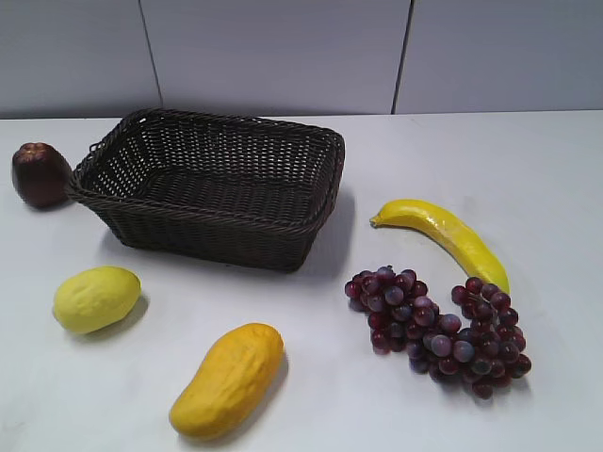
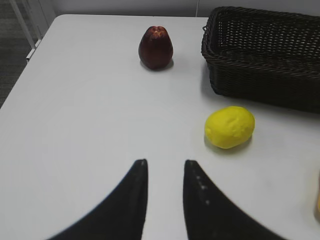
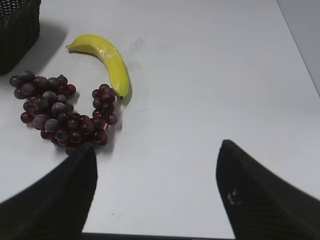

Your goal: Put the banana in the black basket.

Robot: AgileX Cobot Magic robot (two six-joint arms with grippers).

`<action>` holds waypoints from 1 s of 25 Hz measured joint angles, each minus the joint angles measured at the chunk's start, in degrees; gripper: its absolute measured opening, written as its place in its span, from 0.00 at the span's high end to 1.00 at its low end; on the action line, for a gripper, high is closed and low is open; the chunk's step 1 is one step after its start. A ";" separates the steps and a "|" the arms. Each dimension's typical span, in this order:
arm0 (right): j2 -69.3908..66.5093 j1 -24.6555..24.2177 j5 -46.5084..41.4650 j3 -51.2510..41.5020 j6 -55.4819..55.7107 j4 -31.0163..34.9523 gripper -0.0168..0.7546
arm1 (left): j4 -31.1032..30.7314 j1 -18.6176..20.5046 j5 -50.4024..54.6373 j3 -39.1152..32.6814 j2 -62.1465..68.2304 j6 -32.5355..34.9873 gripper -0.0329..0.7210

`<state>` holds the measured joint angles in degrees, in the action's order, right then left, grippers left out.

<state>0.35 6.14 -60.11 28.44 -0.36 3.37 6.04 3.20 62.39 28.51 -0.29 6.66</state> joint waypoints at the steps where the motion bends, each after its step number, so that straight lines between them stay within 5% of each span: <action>1: 0.00 0.00 0.00 0.00 0.00 0.00 0.21 | 0.00 0.00 0.00 0.00 0.00 0.00 0.64; 17: 0.00 0.00 0.43 0.27 0.06 0.04 0.21 | 0.00 0.00 0.00 0.00 0.00 0.00 0.64; 25: -9.92 0.00 13.78 1.28 0.06 0.04 0.21 | 0.00 0.00 0.00 0.00 0.00 0.00 0.64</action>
<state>-9.57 6.14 -46.32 29.72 -0.30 3.42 6.04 3.20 62.39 28.51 -0.29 6.66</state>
